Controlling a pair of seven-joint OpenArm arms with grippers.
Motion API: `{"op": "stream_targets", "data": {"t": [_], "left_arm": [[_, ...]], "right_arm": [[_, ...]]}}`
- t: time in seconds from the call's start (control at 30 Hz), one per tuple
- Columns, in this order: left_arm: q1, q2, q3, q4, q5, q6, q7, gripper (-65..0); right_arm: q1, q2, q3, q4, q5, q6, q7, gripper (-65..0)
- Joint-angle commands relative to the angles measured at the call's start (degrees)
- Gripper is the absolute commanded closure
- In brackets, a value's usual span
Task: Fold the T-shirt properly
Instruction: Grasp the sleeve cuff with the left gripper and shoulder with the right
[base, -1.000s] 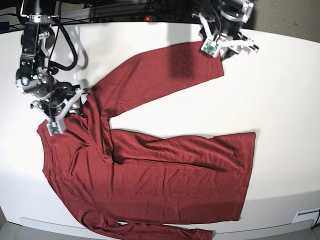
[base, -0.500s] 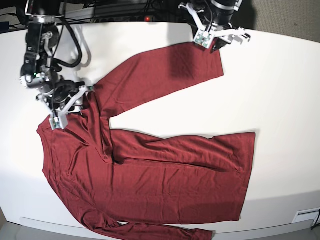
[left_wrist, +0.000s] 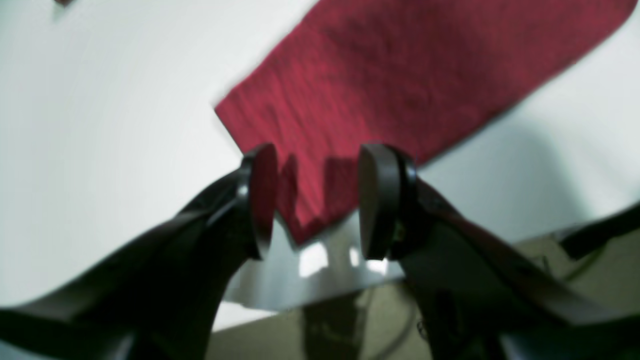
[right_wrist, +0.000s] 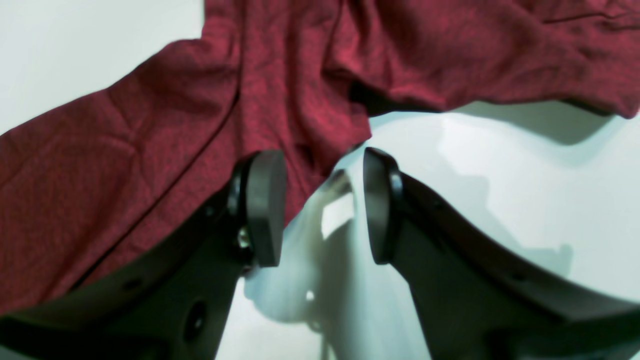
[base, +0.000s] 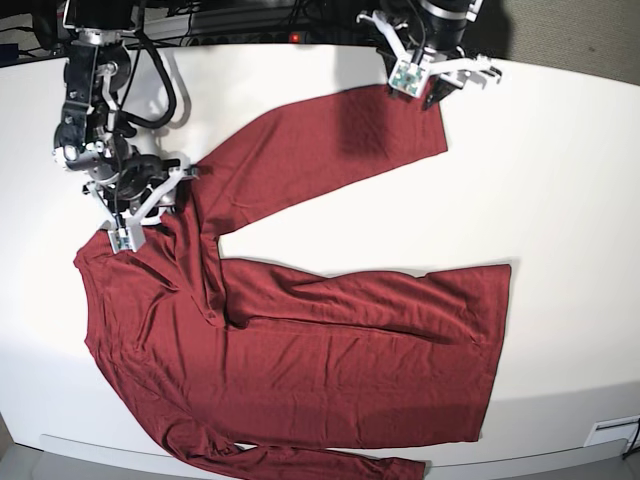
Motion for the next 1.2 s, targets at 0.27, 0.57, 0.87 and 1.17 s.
{"op": "stream_targets", "data": {"t": [0.27, 0.57, 0.87, 1.17], "left_arm": [[0.3, 1.4, 0.0, -3.0, 0.6, 0.4, -1.1, -36.8], [-1.1, 2.0, 0.0, -4.1, -7.4, 0.3, 2.0, -36.6], [-3.2, 2.0, -0.1, -4.3, -11.7, 0.2, 4.9, -20.3], [-3.0, 2.0, -0.1, -4.3, -6.6, 0.3, 4.9, 0.0]], "right_arm": [[0.8, 0.5, 0.2, 1.0, 0.4, 0.2, 0.2, -25.9], [0.8, 0.5, 0.2, 1.0, 0.4, 0.2, -0.9, -25.9], [0.8, 0.5, 0.2, 1.0, 0.4, 0.2, -2.7, -25.9], [0.8, 0.5, 0.2, 1.0, 0.4, 0.2, -3.2, -6.8]]}}
